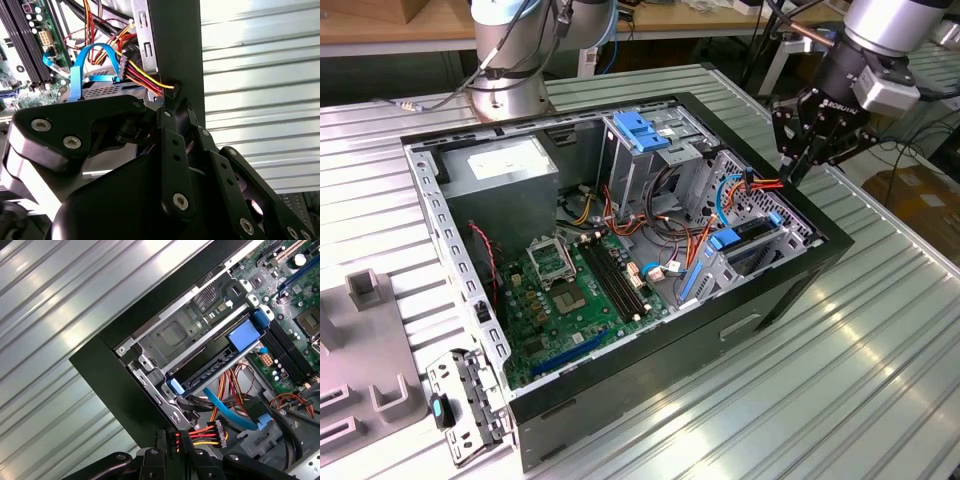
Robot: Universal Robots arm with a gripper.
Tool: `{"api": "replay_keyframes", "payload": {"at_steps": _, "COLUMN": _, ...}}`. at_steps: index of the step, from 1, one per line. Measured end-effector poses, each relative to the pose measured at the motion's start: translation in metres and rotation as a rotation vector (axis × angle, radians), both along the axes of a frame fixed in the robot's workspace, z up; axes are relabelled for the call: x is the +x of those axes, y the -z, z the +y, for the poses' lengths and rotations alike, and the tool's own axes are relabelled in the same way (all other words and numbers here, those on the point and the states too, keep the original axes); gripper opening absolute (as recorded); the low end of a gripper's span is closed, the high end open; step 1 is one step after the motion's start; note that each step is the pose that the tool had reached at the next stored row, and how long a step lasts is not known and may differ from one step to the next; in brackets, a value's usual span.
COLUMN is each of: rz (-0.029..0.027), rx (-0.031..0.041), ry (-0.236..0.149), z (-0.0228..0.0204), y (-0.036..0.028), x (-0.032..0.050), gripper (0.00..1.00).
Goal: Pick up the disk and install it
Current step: 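Insert the first disk wire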
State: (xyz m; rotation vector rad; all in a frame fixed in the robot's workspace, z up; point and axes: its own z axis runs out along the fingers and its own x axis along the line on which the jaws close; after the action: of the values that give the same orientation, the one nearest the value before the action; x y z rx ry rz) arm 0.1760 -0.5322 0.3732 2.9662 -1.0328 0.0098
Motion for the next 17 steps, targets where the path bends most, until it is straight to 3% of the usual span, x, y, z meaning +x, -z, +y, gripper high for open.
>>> {"api": "replay_keyframes", "payload": {"at_steps": 3, "rz": -0.0035, "rx": 0.0000, "ry": -0.026, "z": 0.0018, "y": 0.0025, "x": -0.0001, "gripper": 0.25}}
{"api": "replay_keyframes", "payload": {"at_steps": 10, "rz": -0.0053, "rx": -0.0001, "ry": -0.057, "z": 0.0025, "y": 0.0072, "x": -0.0001, "gripper": 0.25}}
{"api": "replay_keyframes", "payload": {"at_steps": 12, "rz": -0.0053, "rx": -0.0003, "ry": -0.057, "z": 0.0024, "y": 0.0072, "x": -0.0001, "gripper": 0.24}}
{"api": "replay_keyframes", "payload": {"at_steps": 13, "rz": -0.0053, "rx": -0.0001, "ry": -0.058, "z": 0.0025, "y": 0.0072, "x": -0.0001, "gripper": 0.17}}
{"api": "replay_keyframes", "payload": {"at_steps": 17, "rz": -0.0053, "rx": 0.0002, "ry": -0.057, "z": 0.0024, "y": 0.0033, "x": -0.0001, "gripper": 0.16}}
